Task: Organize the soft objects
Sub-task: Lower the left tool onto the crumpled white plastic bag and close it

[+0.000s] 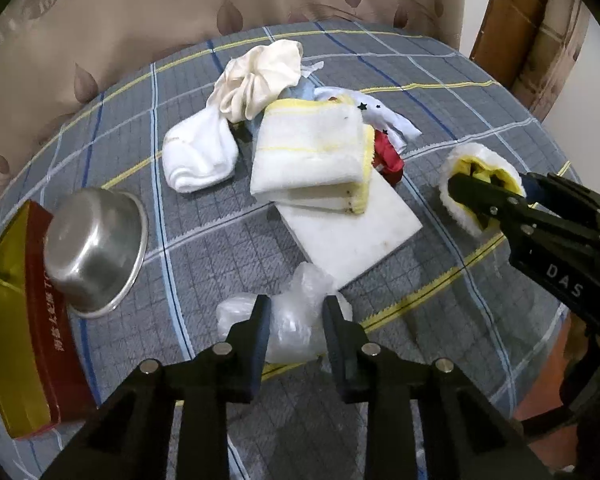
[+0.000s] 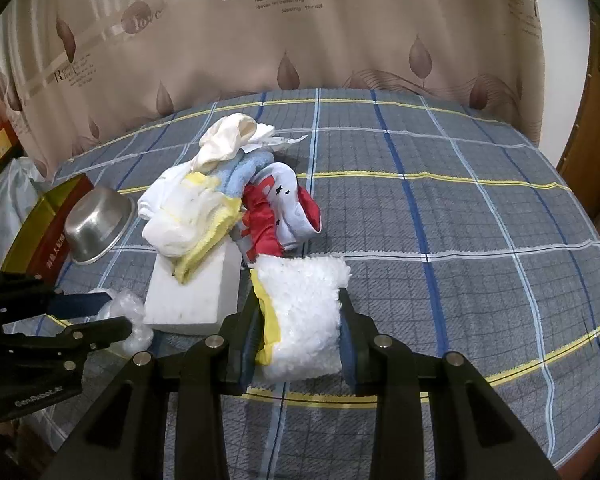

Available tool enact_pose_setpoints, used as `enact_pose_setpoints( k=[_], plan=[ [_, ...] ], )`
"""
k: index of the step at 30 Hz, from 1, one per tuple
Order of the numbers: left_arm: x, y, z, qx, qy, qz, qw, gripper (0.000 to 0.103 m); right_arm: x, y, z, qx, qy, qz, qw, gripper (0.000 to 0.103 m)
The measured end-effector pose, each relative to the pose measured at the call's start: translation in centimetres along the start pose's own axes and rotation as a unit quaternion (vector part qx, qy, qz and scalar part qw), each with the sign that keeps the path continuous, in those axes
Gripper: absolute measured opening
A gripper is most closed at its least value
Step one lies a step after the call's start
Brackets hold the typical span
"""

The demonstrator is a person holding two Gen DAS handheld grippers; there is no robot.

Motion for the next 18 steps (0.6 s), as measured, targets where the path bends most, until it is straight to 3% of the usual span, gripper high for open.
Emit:
enact_pose_setpoints(
  k=[18],
  plan=[
    [-3.2, 3.1, 0.2, -0.041, -0.021, 0.008, 0.9989, 0.022, -0.3, -0.2, 0.2, 0.003, -0.006, -0.002, 1.0, 0.031]
  ],
)
Point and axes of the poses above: each gripper's, at about its wrist camera, not at the fingertips, and x roughly the way its jaws point, y to its left, z to its top, the point moved 7 cm from there along x, roughly the way its jaws point, and after that the axes turned 8 degrees about z, right-handed, at the moved point
